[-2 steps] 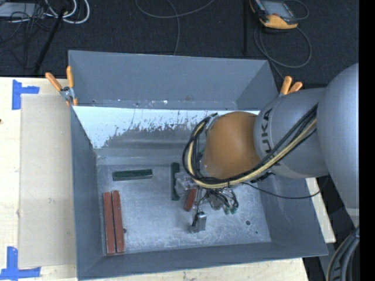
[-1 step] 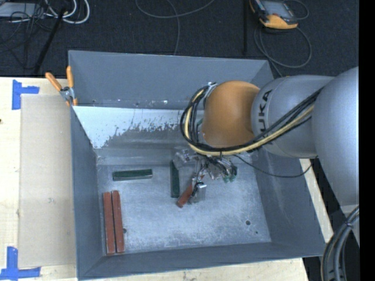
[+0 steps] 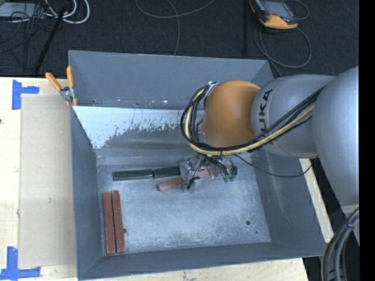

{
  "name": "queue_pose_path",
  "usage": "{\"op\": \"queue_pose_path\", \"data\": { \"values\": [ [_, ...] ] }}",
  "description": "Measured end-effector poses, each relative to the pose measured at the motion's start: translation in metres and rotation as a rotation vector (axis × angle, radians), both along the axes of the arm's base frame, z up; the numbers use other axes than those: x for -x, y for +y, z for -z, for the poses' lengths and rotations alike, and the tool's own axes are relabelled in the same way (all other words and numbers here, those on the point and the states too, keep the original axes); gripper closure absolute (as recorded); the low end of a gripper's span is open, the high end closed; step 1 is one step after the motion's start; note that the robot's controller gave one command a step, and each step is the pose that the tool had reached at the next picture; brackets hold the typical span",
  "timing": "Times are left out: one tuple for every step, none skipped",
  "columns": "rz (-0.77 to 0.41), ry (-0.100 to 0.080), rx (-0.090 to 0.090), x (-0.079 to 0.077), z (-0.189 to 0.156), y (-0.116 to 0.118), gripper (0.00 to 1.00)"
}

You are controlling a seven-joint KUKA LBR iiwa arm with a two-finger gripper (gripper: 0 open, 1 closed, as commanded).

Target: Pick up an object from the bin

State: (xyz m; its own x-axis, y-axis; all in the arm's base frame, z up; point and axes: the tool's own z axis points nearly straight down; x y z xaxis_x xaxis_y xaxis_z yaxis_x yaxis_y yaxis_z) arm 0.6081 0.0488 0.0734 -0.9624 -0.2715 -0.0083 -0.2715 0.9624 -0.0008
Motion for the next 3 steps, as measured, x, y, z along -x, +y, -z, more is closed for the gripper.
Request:
{"op": "queue_pose_path", "data": {
  "values": [
    [0.001,0.007,0.000,0.002,0.003,0.000,0.00],
    [0.002,0.007,0.000,0.002,0.003,0.000,1.00],
    [-0.242,0.000,0.002,0.015,-0.131,0.032,1.00]
  ]
}}
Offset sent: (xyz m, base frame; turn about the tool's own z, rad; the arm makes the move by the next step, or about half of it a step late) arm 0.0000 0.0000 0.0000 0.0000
